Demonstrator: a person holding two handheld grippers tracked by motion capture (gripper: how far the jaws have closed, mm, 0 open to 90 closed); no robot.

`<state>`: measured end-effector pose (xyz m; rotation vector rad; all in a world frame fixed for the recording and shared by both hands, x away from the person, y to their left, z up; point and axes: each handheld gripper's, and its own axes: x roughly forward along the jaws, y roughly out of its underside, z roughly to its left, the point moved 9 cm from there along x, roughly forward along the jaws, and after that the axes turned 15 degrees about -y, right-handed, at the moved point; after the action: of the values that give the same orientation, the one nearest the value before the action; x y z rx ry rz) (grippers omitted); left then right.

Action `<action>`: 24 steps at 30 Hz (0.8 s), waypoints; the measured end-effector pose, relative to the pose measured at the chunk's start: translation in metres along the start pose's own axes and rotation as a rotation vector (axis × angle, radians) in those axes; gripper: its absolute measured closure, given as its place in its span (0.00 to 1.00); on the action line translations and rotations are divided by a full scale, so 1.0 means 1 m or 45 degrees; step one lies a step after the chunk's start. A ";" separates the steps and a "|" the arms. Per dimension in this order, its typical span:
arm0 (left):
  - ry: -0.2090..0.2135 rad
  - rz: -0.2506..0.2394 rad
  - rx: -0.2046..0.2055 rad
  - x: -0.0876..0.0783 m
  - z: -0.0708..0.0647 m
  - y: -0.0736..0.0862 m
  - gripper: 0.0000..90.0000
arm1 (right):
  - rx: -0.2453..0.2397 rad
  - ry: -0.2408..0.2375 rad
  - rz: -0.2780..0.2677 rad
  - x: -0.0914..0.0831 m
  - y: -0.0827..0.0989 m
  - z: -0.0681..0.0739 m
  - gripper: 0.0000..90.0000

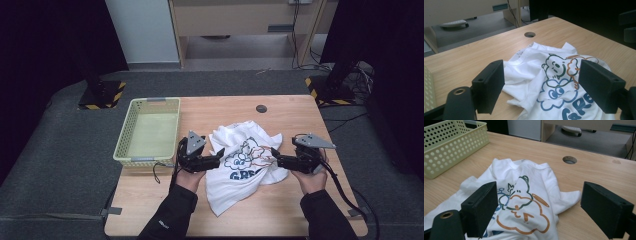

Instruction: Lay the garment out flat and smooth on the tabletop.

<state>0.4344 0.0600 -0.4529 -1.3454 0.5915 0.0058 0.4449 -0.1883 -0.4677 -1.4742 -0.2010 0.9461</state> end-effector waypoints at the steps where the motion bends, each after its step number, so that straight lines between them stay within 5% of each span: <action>1: 0.001 0.003 0.004 0.000 0.000 0.001 0.23 | 0.002 0.000 0.002 0.000 0.002 0.000 0.16; 24: 0.014 0.074 0.015 -0.003 -0.005 0.030 0.21 | 0.009 -0.009 0.093 0.005 0.036 0.000 0.14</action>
<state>0.4193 0.0640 -0.4794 -1.3169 0.6392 0.0420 0.4334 -0.1911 -0.5023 -1.4801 -0.1500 1.0101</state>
